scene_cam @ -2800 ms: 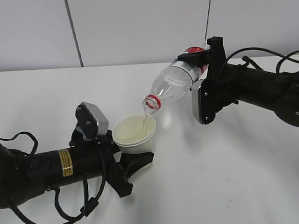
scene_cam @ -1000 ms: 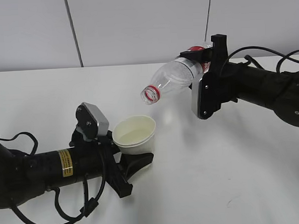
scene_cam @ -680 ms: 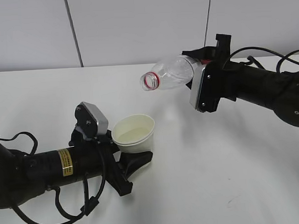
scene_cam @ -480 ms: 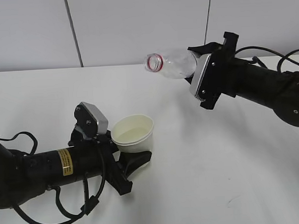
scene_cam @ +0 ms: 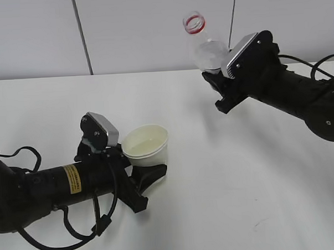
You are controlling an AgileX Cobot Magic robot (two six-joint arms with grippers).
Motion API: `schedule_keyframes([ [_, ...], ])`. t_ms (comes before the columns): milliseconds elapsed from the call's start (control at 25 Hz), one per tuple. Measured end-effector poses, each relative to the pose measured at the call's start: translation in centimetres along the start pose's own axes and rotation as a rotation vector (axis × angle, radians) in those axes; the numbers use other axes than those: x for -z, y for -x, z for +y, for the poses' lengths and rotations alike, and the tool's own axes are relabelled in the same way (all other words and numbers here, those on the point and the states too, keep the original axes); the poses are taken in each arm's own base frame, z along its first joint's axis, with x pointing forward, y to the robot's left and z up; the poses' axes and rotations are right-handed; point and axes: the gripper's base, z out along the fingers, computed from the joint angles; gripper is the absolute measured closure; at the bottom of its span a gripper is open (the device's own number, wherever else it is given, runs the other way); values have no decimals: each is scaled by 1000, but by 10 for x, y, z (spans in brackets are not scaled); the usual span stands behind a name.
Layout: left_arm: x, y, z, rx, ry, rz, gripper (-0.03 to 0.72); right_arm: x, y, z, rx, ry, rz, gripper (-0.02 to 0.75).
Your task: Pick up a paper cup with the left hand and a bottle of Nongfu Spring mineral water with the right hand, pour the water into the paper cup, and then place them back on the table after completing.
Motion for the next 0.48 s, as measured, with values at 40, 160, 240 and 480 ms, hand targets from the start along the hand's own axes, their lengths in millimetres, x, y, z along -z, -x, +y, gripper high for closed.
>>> schedule_keyframes([
  [40,0,0,0,2,4,0,321,0,0,0,-55,-3,1,278],
  [160,0,0,2,10,18,1,321,0,-1,-2,-230,-23,5,278],
  [240,0,-2,3,14,29,17,321,0,-1,-3,-335,-36,8,278],
  [480,0,-4,7,38,75,42,321,0,-5,-2,-503,-39,48,277],
])
